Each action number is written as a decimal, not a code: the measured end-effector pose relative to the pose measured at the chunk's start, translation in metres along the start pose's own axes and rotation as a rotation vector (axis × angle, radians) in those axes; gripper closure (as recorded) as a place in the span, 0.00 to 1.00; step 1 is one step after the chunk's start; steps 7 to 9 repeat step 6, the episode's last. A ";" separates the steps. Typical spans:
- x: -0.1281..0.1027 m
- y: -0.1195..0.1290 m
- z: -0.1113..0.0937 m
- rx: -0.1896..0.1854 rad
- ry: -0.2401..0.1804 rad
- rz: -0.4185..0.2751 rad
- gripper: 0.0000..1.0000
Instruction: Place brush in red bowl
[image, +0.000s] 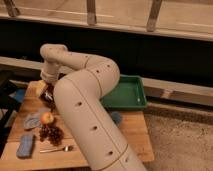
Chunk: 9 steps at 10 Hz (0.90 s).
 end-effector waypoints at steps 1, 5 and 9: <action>0.007 -0.004 -0.014 0.031 -0.017 0.019 0.20; 0.032 -0.022 -0.073 0.171 -0.123 0.118 0.20; 0.035 -0.022 -0.077 0.181 -0.133 0.125 0.20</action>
